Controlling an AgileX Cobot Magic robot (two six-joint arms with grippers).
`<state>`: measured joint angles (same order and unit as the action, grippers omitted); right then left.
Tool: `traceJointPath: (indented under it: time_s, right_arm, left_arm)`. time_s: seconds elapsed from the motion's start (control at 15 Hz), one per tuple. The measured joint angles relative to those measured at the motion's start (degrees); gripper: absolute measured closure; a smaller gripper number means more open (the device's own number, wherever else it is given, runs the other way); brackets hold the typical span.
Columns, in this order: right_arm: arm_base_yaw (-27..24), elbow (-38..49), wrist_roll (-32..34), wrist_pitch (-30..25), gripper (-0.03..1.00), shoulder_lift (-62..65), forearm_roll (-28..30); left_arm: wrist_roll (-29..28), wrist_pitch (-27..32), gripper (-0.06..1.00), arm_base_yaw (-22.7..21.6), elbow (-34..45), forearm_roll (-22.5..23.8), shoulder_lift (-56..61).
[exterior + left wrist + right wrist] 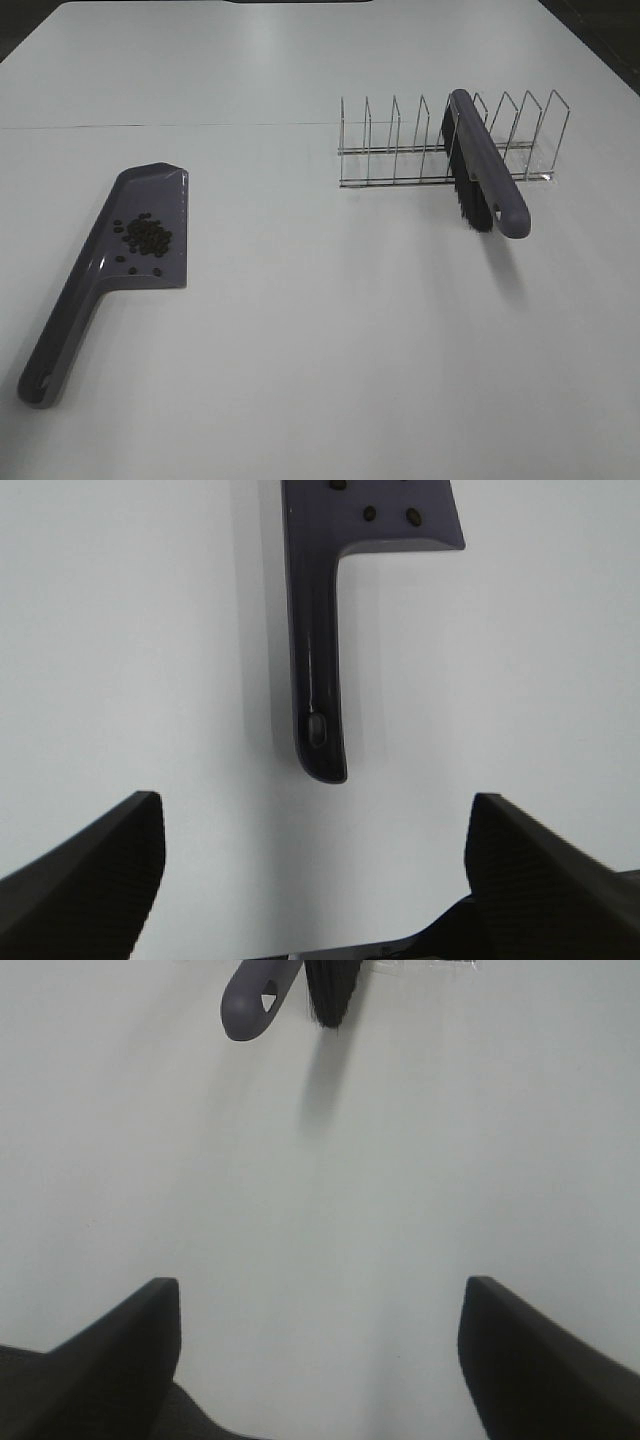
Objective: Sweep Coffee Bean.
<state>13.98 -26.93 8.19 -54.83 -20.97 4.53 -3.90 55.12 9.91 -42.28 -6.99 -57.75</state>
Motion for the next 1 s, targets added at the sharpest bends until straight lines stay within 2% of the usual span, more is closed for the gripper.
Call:
traceJointPath:
  time_s: [0.07,0.13,0.33,0.6,1.0]
  right_arm:
    - [0.0,0.0,-0.1,-0.6,0.29,0.7,-0.3]
    - [0.0,-0.2,-1.7,-3.6,0.29,1.0,-1.5]
    - [0.0,0.5,-6.1,-8.1,0.29,1.0,-2.2]
    - [0.0,0.6,-7.7,-8.3,0.29,1.0,-3.4]
    - [0.1,0.6,-8.2,-8.6,0.29,6.8,-4.1]
  left_arm:
    - [0.0,0.1,0.19,0.0,2.3,0.0,4.2]
    - [0.0,0.6,0.19,0.0,6.5,0.0,12.7]
    - [0.6,2.5,0.19,0.0,9.5,0.6,24.0]
    - [5.8,6.1,0.19,0.0,12.4,4.4,38.5]
    - [6.0,6.2,0.19,0.0,12.4,3.4,53.8]
